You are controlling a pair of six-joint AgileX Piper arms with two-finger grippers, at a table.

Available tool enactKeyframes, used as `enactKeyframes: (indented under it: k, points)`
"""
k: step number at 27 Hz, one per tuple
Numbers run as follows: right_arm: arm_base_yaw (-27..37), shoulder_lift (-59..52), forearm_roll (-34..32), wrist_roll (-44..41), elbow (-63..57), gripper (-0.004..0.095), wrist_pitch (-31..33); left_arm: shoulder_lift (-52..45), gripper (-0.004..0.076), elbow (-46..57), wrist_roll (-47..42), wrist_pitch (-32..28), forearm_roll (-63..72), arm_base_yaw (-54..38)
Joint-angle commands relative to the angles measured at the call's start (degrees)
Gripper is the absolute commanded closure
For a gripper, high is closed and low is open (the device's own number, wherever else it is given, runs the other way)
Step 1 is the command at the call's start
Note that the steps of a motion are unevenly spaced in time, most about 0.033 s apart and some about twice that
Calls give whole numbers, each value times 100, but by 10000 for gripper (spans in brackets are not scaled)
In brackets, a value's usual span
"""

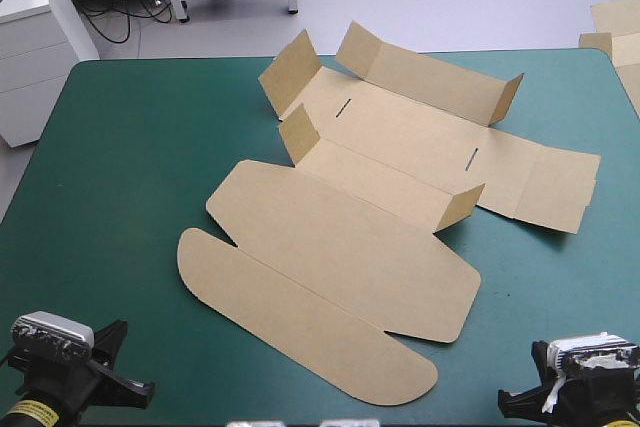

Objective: Fold the box

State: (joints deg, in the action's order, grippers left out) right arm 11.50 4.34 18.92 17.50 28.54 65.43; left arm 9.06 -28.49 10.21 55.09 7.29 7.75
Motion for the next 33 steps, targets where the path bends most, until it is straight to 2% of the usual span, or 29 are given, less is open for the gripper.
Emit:
enactKeyframes:
  k: [1,9,13,17,24,30,33]
  points:
    - [4,125,120,31,140,928,-320,116,734,-124,-54,-389,35,42]
    - [4,878,31,-21,720,928,-233,116,734,-124,-54,-400,12,42]
    - [4,2023,-98,-564,1829,928,-232,116,734,-73,-54,-570,-11,42]
    - [4,3160,-49,-614,2872,928,-232,116,734,43,-54,-845,0,42]
    - [4,4596,-40,-769,4141,926,-266,116,734,54,-54,-862,1,42]
    - [-18,5901,70,-1274,5433,920,643,116,734,54,-54,-862,9,42]
    - [-368,6464,26,-1536,6253,904,631,116,734,54,-54,-862,9,42]
